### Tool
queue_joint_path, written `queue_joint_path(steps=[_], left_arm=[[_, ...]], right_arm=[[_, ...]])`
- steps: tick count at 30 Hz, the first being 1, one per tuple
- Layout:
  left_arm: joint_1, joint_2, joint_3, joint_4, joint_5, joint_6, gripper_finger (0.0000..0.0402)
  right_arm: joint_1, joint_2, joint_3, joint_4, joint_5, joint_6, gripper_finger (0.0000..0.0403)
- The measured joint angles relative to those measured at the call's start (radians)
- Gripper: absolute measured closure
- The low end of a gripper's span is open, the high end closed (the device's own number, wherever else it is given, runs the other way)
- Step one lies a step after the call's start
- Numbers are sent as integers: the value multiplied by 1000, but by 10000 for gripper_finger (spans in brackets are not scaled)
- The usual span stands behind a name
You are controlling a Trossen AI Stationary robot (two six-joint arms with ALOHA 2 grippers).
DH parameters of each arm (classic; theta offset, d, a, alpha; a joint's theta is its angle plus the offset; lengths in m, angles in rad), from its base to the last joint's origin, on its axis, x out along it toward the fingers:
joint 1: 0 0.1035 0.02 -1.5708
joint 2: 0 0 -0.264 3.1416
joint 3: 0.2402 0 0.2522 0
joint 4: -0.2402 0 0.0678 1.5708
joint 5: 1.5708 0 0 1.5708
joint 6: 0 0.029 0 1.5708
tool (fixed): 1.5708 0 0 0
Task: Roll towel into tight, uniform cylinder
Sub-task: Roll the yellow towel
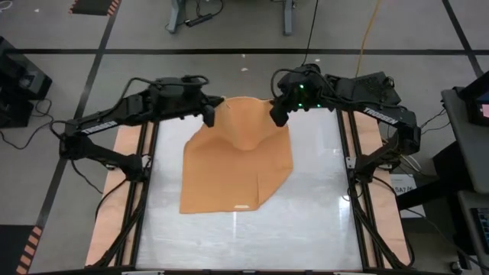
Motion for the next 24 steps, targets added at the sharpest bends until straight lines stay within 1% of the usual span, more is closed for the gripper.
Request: queue_joint_path(steps=[2,4,7,9,11,13,15,16,18,19,21,24], left_arm=[[-1,38,0,-2,-30,17,400],[2,78,0,2,-88,47,400],[35,137,0,9,-168,91,400],[62,171,0,8,-174,88,400],[81,188,-2,6,-144,17,400],[81,188,-2,34,-59,-40,400],[51,171,-2,81,43,-69,400],[26,163,-2,108,74,-81,400],[-32,144,0,158,94,-90,400],[-59,134,0,159,88,-100,400],[-105,124,0,154,35,-107,400],[-141,126,0,63,-78,-108,400]], right_arm=[[-26,27,0,20,7,-101,403],[-69,64,0,60,16,-160,403],[-147,126,0,109,-22,-171,403],[-190,167,0,116,-67,-169,403],[-230,203,0,100,-133,-137,403],[-260,219,-3,68,-254,-89,403],[-276,208,-3,37,-384,-54,403],[-276,194,-2,27,-433,-40,403],[-261,160,-1,-5,-501,-24,403],[-250,144,-1,-14,-511,-23,403],[-228,118,-1,-22,-504,-40,403],[-209,103,0,-8,-441,-83,403]])
